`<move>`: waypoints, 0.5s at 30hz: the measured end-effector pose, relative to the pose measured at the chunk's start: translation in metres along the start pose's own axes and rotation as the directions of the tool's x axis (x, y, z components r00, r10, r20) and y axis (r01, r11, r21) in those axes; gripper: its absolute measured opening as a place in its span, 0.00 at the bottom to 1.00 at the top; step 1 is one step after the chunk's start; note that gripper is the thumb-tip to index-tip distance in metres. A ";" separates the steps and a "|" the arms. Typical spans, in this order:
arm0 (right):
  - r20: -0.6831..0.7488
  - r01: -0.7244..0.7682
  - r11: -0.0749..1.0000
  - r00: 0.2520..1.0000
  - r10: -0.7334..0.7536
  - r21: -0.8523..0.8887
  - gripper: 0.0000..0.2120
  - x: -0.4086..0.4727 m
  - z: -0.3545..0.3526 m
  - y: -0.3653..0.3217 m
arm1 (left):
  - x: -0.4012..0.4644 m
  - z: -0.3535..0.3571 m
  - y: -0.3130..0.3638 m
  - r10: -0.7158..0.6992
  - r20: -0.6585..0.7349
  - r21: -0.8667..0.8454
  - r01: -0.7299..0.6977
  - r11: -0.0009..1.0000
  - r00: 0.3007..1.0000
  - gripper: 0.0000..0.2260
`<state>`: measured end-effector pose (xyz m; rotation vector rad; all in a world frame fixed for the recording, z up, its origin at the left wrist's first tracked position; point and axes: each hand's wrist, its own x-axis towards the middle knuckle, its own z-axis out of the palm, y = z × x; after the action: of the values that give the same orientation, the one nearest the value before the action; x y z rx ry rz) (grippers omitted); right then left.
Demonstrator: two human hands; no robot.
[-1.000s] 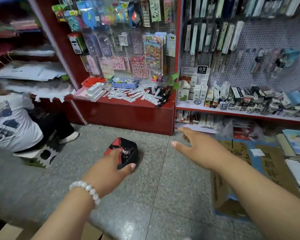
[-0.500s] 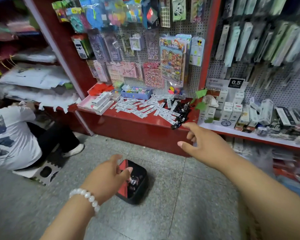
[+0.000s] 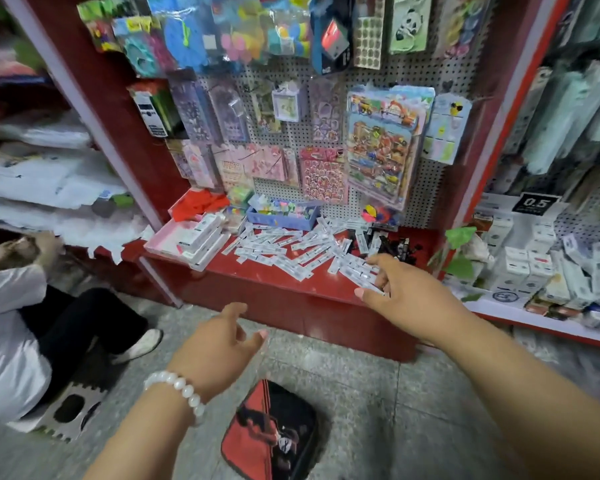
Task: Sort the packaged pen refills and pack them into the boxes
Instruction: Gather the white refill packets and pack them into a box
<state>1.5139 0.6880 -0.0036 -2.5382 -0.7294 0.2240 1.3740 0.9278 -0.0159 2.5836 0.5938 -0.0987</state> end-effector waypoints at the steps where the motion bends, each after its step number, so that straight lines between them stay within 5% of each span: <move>1: -0.003 -0.007 1.000 1.000 0.007 0.004 0.30 0.016 0.002 -0.003 | 0.017 -0.006 -0.004 0.012 0.005 0.002 -0.012 1.000 1.000 0.25; 15: 0.078 -0.007 0.999 0.997 0.004 0.034 0.29 0.257 0.049 -0.022 | 0.247 -0.045 -0.044 0.047 0.053 0.094 -0.052 0.994 0.997 0.27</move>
<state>1.7067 0.8616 -0.0408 -2.5113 -0.7424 0.3366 1.5763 1.0804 -0.0388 2.6775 0.5180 -0.1800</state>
